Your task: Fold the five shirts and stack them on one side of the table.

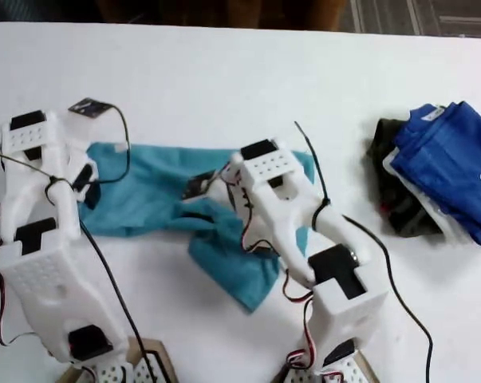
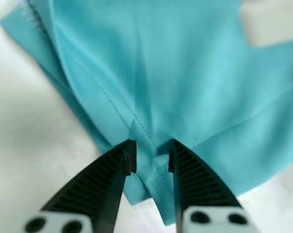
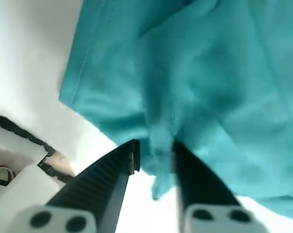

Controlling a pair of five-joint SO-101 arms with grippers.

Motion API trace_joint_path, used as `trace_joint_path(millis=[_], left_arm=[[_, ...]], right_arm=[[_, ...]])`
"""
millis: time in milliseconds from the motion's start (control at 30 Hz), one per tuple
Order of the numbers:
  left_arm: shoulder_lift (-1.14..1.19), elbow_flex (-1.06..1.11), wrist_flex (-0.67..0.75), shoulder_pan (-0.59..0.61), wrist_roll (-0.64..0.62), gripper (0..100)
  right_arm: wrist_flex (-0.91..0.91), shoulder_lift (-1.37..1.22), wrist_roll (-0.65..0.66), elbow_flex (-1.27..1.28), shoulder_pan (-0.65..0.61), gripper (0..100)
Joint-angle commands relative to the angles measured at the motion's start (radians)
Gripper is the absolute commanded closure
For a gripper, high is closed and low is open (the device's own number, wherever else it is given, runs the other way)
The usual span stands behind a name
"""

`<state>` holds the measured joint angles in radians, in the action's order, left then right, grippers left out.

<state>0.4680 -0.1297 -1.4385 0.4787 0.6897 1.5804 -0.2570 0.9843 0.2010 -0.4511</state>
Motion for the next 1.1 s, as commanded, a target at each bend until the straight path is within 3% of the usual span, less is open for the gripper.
trace_joint_path(millis=[0, 267, 433, 700, 1067], left_arm=[[-0.006, -0.005, 0.006, -0.011, -0.009, 86], [-0.006, -0.007, 0.005, -0.011, -0.009, 86], [-0.006, -0.007, 0.005, -0.011, -0.009, 86], [-0.006, -0.007, 0.006, -0.011, -0.009, 86], [-0.006, -0.008, 0.008, -0.011, -0.009, 86]], right_arm=[[-0.024, 0.035, 0.012, -0.003, 0.005, 83.0], [-0.137, -0.127, 0.012, -0.008, 0.008, 86.9], [-0.15, -0.133, 0.009, -0.008, 0.01, 98.3], [-0.143, -0.068, 0.008, -0.008, 0.041, 98.1], [0.025, 0.111, 0.008, -0.008, 0.038, 98.1]])
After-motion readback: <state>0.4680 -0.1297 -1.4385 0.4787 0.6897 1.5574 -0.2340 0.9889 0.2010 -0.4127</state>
